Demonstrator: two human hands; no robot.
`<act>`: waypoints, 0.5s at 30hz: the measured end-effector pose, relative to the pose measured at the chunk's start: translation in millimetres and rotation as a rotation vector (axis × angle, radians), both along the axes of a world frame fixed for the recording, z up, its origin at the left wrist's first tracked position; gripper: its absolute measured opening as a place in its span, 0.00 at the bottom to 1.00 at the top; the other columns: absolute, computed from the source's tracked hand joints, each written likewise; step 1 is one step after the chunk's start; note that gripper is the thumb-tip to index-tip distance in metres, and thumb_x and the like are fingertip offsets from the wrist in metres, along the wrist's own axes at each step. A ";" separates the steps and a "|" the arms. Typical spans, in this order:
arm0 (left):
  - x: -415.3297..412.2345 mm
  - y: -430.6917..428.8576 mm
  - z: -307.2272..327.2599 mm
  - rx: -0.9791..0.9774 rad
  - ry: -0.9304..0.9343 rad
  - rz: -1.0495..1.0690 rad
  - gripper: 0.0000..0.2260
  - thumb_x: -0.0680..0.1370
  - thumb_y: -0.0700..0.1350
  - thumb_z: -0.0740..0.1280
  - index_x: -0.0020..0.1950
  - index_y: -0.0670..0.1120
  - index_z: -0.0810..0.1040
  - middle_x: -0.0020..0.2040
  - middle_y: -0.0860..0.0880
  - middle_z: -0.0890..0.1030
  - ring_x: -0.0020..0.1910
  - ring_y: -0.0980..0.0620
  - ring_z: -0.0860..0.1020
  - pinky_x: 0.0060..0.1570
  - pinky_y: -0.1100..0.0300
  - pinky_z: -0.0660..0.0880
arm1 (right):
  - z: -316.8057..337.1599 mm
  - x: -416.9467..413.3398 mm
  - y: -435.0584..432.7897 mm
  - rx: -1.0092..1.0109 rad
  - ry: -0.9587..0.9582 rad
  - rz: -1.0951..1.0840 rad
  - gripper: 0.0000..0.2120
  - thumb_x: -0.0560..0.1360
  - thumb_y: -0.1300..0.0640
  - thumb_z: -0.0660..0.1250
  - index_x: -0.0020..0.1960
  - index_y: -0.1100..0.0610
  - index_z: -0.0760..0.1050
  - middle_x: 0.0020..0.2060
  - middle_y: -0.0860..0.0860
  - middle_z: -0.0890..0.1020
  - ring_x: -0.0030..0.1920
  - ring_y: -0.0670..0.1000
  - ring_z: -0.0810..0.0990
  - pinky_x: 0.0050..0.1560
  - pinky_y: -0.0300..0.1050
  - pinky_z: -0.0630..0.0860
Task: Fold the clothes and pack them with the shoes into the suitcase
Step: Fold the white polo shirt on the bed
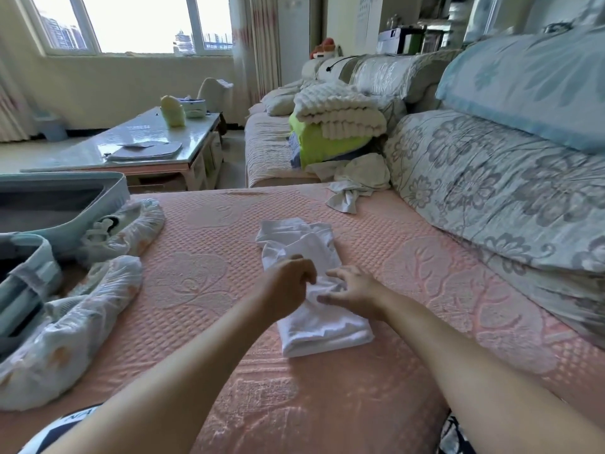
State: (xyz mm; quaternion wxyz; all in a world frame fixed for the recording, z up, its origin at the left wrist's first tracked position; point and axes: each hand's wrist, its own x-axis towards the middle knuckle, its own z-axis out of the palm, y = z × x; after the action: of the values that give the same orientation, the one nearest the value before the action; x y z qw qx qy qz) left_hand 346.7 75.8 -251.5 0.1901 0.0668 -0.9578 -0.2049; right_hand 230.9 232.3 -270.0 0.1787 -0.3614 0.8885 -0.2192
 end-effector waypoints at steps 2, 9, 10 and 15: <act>8.1 -9.4 0.4 -0.082 -0.085 0.036 0.06 0.75 0.39 0.64 0.46 0.50 0.76 0.48 0.53 0.76 0.45 0.50 0.75 0.40 0.60 0.69 | 1.7 9.9 -6.0 0.129 0.134 0.088 0.45 0.66 0.29 0.71 0.78 0.41 0.60 0.80 0.51 0.54 0.79 0.57 0.51 0.77 0.57 0.52; 21.5 1.5 -10.2 -0.376 -0.446 -0.215 0.25 0.68 0.64 0.73 0.59 0.54 0.74 0.57 0.52 0.72 0.57 0.52 0.69 0.50 0.58 0.67 | -5.5 14.3 -5.0 0.003 0.318 -0.044 0.17 0.76 0.57 0.62 0.62 0.50 0.79 0.62 0.53 0.79 0.61 0.57 0.78 0.59 0.49 0.76; 21.7 2.8 -8.7 -0.346 -0.432 -0.227 0.20 0.70 0.60 0.74 0.58 0.54 0.76 0.57 0.52 0.74 0.57 0.52 0.70 0.49 0.59 0.68 | -5.0 12.7 -1.2 -0.037 0.323 -0.081 0.16 0.76 0.59 0.61 0.60 0.51 0.80 0.60 0.54 0.81 0.58 0.58 0.80 0.56 0.48 0.77; 28.3 1.5 4.9 -0.213 -0.535 -0.250 0.09 0.73 0.42 0.69 0.51 0.53 0.80 0.52 0.53 0.78 0.50 0.51 0.77 0.52 0.55 0.77 | 6.2 9.6 7.1 -0.302 0.122 -0.428 0.11 0.77 0.57 0.62 0.57 0.58 0.76 0.54 0.58 0.82 0.54 0.60 0.79 0.48 0.44 0.72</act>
State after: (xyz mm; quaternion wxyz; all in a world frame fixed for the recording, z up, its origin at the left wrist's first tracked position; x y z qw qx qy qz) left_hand 375.0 77.3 -246.7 -0.0895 -0.0200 -0.9907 -0.1003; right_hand 240.5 239.5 -263.8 0.0186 -0.2006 0.9111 -0.3597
